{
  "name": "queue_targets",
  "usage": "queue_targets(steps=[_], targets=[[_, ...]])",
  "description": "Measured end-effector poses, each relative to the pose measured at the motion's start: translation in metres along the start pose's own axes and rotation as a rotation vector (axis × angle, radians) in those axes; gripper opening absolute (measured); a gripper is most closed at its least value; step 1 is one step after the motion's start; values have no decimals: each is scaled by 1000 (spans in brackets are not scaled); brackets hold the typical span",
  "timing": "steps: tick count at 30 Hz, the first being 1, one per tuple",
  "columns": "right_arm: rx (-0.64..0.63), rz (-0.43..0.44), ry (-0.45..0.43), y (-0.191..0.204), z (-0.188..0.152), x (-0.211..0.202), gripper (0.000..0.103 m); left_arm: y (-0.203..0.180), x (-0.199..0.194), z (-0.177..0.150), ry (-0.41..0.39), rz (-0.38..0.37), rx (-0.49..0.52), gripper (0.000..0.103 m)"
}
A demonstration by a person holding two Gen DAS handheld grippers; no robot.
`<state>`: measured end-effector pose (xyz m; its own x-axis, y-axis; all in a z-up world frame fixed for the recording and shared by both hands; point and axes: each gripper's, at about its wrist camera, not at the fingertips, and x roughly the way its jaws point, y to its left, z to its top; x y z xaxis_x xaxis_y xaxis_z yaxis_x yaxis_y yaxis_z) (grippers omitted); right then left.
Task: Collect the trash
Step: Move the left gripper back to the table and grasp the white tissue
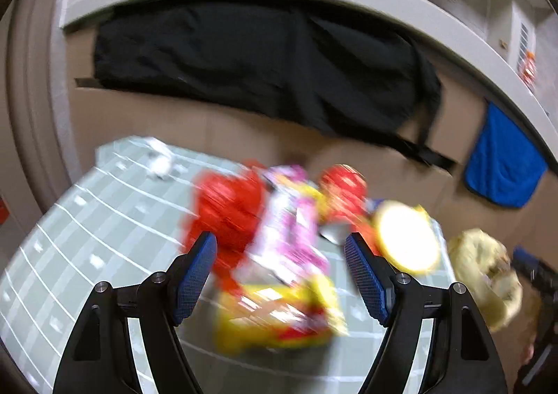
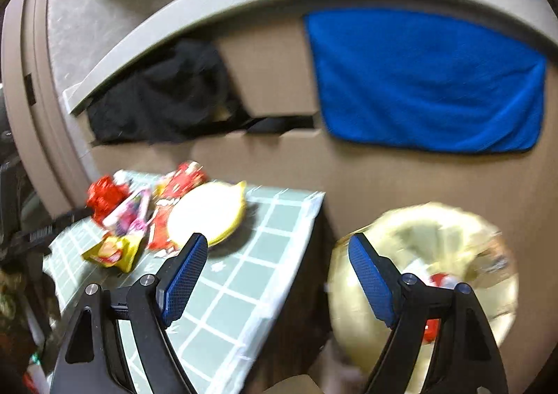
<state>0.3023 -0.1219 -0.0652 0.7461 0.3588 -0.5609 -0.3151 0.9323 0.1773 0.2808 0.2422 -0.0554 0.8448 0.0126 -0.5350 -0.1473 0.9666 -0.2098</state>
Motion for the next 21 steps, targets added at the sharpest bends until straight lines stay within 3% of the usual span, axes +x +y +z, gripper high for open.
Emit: queue_targets(steps=[4,7,13,18,19,20,21], targets=[[-27,29,49,27,-7,21,81,46,18,31,-84,151,-45,76],[-44,56,76,44,-9,39,81,80,63,51,-35,233,-51,74],[-116,56,93,73,-9,60,81,129,152,69,126,259,-132,60],[-129,48,121,78,-8,76,81,141,198,76,205,295,-138,56],[-125,47,130,77,-8,80,81,145,205,76,226,289,-156,50],[-121,48,137,76,-8,82,81,148,210,76,245,278,-175,37],[-116,50,145,75,-9,85,81,151,211,75,246,280,-193,33]])
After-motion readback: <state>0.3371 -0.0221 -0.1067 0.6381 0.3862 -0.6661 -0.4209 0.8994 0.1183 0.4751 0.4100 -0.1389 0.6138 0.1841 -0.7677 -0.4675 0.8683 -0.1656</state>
